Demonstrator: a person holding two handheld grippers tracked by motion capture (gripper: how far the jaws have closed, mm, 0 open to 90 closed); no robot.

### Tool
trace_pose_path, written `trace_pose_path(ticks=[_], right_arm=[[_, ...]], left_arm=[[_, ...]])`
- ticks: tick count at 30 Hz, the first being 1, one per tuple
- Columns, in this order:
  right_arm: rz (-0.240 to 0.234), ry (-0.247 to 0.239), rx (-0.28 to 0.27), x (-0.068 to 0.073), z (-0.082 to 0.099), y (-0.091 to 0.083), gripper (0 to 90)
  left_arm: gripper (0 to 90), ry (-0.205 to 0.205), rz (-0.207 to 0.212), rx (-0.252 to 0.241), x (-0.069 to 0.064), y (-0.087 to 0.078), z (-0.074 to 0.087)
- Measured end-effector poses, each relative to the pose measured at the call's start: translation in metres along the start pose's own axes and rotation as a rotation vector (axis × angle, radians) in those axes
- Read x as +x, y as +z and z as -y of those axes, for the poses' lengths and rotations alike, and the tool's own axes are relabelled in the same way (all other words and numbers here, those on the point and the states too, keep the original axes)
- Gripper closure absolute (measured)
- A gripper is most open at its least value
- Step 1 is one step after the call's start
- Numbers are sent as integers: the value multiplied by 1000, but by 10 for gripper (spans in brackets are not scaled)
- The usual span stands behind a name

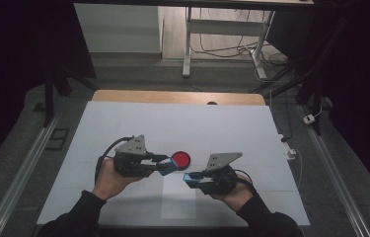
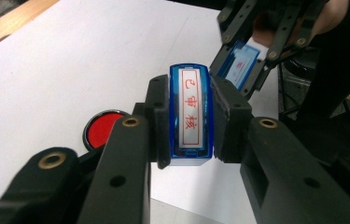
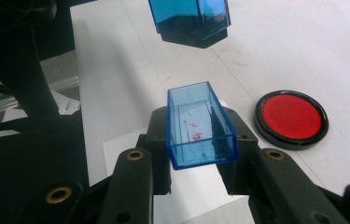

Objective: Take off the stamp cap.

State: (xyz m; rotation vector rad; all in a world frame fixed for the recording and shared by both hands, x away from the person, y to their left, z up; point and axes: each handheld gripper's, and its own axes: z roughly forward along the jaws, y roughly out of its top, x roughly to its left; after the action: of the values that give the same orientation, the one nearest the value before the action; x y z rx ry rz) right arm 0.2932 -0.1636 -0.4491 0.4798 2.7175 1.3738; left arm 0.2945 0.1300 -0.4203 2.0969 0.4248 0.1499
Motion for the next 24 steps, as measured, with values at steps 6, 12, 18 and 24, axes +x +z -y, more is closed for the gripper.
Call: trace_pose_path(ticks=[6, 12, 18, 24], right_arm=[[47, -1, -1, 4, 5, -11, 692], [84, 12, -13, 6, 14, -25, 692], [121, 35, -31, 4, 26, -42, 692], [152, 62, -39, 3, 35, -53, 692]], left_arm=[[704, -43, 0, 18, 1, 2, -1], [704, -50, -11, 19, 1, 2, -1], [704, -44, -18, 27, 1, 3, -1], [704, -53, -31, 27, 2, 3, 0]])
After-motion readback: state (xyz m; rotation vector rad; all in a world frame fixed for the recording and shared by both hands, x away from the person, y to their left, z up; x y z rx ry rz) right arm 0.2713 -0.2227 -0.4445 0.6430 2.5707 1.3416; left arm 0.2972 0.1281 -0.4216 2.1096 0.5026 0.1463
